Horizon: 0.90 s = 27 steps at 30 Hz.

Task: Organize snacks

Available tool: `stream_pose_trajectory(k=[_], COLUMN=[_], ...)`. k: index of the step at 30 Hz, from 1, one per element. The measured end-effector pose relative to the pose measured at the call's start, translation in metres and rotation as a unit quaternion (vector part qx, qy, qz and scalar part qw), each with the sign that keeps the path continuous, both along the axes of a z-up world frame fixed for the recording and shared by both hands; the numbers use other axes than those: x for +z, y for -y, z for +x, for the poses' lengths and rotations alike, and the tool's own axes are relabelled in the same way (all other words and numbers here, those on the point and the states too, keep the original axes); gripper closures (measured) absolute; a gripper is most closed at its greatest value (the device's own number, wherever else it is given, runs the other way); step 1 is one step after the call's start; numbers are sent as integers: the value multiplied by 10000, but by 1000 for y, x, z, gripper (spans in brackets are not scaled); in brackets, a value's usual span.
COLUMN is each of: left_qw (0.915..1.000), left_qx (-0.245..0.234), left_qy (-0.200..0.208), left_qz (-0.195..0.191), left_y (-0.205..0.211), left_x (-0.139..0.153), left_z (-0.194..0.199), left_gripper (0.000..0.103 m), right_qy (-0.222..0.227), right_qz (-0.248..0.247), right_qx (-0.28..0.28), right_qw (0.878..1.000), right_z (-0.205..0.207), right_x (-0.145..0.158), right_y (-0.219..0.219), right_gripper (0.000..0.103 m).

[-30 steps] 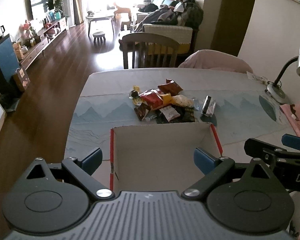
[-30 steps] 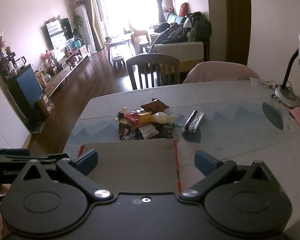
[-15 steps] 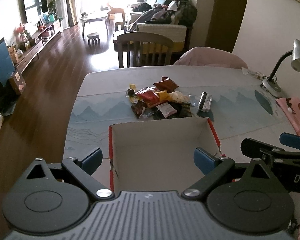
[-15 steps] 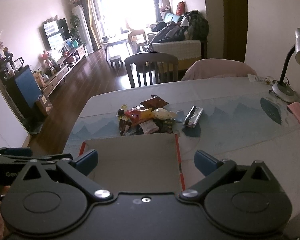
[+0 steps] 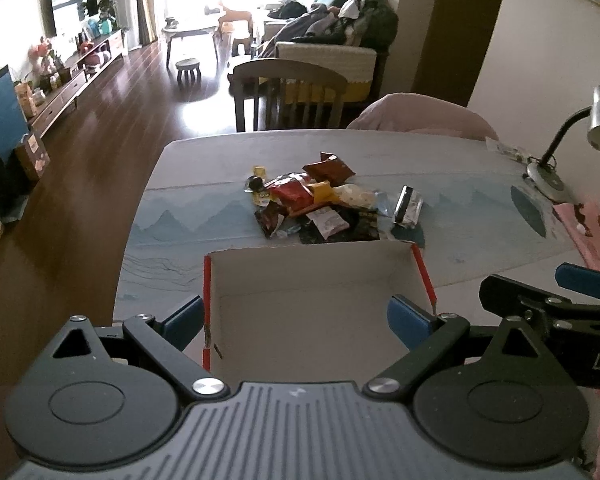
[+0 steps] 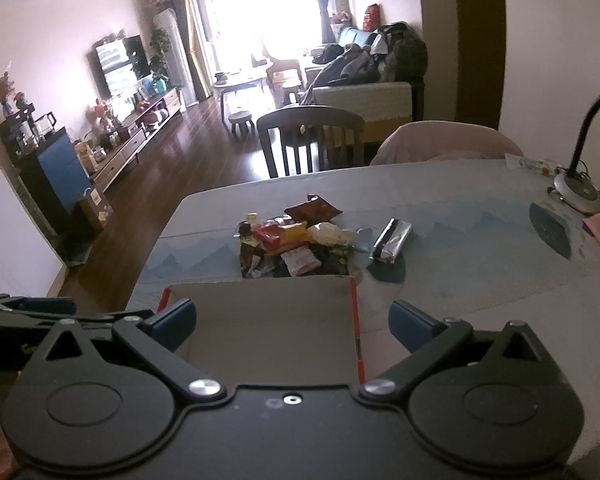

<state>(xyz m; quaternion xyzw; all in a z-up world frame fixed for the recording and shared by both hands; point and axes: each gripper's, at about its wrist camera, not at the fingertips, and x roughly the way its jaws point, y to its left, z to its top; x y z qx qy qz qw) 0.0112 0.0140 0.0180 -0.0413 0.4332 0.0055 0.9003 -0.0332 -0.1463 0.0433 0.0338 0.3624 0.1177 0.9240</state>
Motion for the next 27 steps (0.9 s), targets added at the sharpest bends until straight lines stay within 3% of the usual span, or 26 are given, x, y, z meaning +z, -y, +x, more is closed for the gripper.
stream_pose_trajectory(k=[12,27], left_qw=[9986,9965], left_qx=[193,362], left_qy=[-498,-747], left_qz=[-58,-107], left_y=[4,-12], left_x=[-29,-30], left_z=[50,152], left_gripper=[5,5], right_qy=[-338,-764], right_qz=[137,32], right_qx=[290,383], right_qw=[9989,9963], right_z=[59,168], right_x=[-21,-24], right_y=[26,53], right_gripper=[1,2])
